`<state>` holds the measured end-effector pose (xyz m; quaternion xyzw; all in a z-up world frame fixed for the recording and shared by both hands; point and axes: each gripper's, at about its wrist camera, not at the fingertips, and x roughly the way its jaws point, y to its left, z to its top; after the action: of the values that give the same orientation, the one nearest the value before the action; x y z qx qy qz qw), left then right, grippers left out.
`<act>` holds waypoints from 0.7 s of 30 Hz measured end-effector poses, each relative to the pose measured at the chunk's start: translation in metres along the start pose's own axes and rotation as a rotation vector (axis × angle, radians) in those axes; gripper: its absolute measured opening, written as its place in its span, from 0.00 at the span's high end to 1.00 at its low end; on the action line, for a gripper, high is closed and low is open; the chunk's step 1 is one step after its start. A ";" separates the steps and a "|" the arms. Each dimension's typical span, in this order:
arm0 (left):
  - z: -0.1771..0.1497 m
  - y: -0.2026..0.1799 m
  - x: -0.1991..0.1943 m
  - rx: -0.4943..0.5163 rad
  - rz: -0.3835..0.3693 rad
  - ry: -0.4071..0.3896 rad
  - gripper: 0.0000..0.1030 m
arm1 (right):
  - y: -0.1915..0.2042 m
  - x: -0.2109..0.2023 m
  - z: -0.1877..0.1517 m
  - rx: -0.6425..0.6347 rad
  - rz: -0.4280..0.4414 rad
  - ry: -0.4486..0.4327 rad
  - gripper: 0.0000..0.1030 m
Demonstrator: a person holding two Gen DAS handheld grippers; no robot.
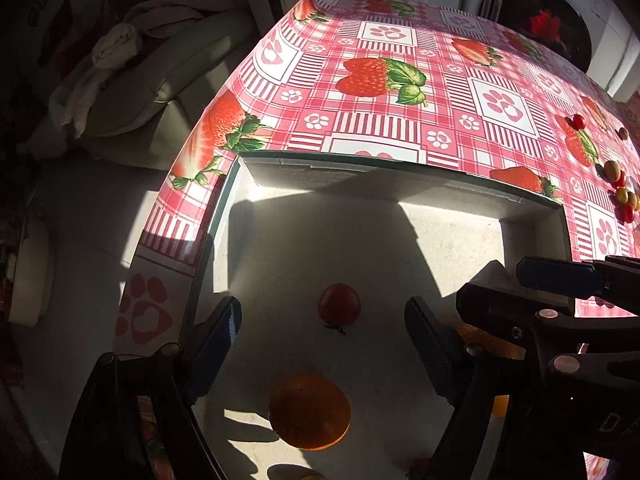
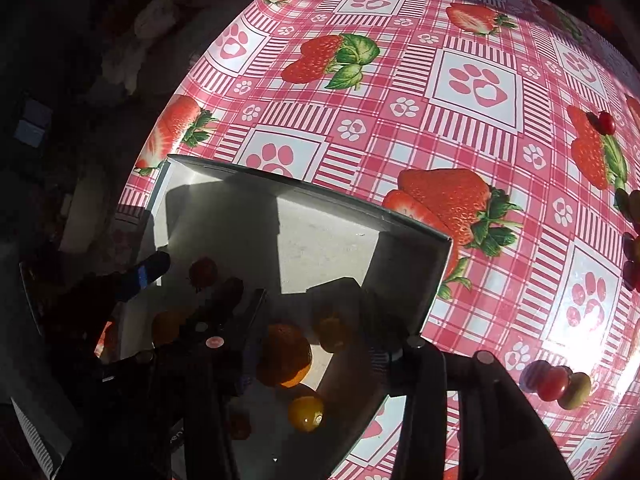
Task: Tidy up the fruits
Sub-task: 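Move both tools back to the fruit beside the tray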
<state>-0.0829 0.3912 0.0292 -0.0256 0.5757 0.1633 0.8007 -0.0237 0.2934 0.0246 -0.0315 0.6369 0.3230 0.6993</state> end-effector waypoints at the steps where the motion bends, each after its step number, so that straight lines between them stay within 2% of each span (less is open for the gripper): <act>1: -0.001 0.001 -0.004 0.002 -0.002 -0.015 0.12 | 0.002 -0.002 0.001 0.006 0.015 -0.009 0.26; 4: -0.001 -0.002 -0.007 0.021 -0.002 0.002 0.12 | 0.004 -0.016 0.000 0.006 0.020 -0.043 0.23; 11: -0.006 -0.018 -0.033 0.049 -0.036 -0.029 0.12 | -0.014 -0.057 -0.017 0.051 0.008 -0.122 0.23; 15: -0.014 -0.035 -0.053 0.078 -0.065 -0.052 0.12 | -0.049 -0.081 -0.044 0.119 -0.032 -0.150 0.23; 21: -0.026 -0.071 -0.077 0.134 -0.123 -0.069 0.12 | -0.110 -0.098 -0.092 0.246 -0.120 -0.126 0.22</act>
<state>-0.1082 0.3002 0.0817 -0.0015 0.5549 0.0756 0.8285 -0.0476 0.1238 0.0565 0.0370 0.6233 0.2016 0.7546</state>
